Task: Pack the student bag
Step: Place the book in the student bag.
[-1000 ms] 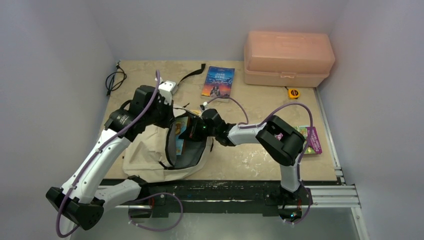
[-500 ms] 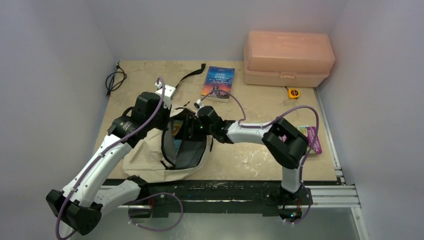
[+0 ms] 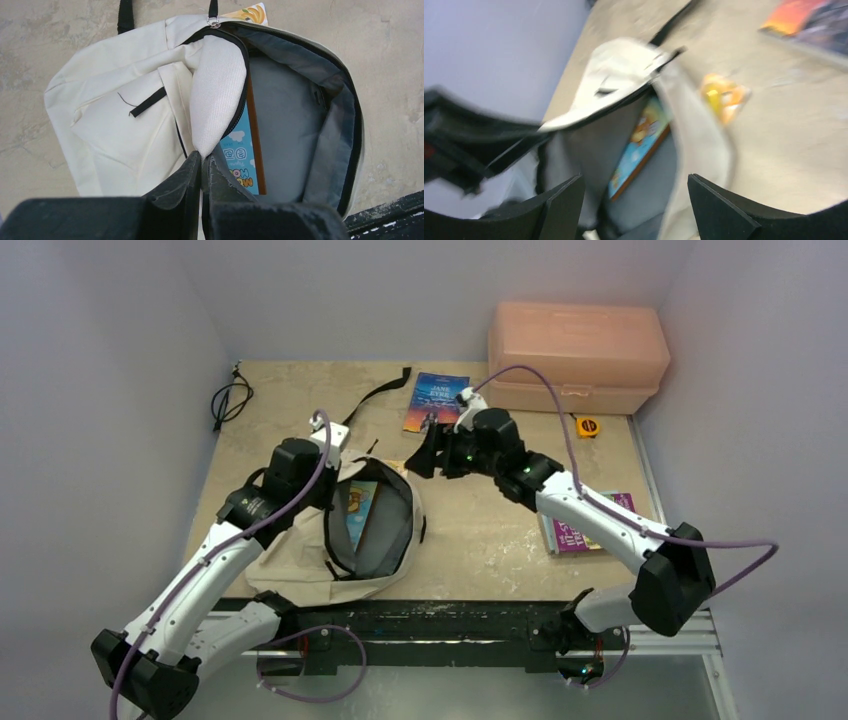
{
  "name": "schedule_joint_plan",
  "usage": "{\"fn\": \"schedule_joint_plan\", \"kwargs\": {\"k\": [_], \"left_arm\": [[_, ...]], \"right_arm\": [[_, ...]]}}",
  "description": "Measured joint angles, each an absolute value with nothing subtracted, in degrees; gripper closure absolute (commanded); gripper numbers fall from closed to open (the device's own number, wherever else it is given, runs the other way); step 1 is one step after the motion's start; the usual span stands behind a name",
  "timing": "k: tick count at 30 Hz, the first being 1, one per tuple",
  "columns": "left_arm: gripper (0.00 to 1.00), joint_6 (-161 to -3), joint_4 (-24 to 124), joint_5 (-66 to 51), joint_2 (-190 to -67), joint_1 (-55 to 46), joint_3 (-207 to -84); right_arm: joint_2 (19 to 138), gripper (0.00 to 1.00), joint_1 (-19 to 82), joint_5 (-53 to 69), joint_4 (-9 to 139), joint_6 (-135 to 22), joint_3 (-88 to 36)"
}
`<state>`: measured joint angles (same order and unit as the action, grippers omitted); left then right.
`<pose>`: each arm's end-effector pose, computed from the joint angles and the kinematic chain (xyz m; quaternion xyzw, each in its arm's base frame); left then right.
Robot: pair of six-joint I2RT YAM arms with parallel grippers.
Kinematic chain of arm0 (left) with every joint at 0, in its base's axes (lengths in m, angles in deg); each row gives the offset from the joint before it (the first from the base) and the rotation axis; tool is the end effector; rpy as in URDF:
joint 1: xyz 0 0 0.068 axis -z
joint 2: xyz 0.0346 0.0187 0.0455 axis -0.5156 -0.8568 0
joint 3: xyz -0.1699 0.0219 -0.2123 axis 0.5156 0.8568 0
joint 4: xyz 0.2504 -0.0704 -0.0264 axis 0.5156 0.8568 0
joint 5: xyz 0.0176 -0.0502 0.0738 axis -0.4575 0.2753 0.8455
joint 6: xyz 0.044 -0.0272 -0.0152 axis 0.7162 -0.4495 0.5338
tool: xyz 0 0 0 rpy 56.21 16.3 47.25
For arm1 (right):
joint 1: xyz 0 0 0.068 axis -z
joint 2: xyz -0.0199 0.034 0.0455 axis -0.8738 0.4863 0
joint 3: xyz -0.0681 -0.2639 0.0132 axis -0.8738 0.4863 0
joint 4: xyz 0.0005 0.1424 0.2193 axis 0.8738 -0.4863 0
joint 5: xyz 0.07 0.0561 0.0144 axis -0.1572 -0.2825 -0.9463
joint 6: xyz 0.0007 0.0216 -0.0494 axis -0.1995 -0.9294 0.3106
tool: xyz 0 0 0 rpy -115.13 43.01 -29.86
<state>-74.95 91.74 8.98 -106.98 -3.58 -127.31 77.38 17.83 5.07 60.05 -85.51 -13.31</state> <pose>0.1726 -0.0842 0.3190 0.1465 0.8894 -0.0584 0.4291 0.2344 0.2285 0.3151 -0.1046 0.8246 0.4119 0.3735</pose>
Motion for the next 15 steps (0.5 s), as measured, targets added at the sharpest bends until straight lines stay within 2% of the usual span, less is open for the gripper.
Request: {"fn": "schedule_joint_plan", "kwargs": {"k": [3,6,11,15], "left_arm": [[1.00,-75.0,91.7,7.2,-107.7,-3.6,-127.3],[1.00,-75.5,91.6,4.2,-108.5,-3.6,-127.3],[1.00,-79.2,93.3,-3.0,-113.1,-3.6,-130.0],[1.00,-83.7,92.9,-8.0,-116.6,-3.6,-130.3]], "right_arm": [[77.4,0.19,25.5,5.1,59.9,-85.1,-12.4],[80.4,0.23,31.5,4.6,60.2,-85.5,-12.1],[88.3,0.23,37.0,5.0,59.0,-87.9,-13.7],[88.1,0.19,39.3,6.9,58.5,-89.5,-12.1]]}}
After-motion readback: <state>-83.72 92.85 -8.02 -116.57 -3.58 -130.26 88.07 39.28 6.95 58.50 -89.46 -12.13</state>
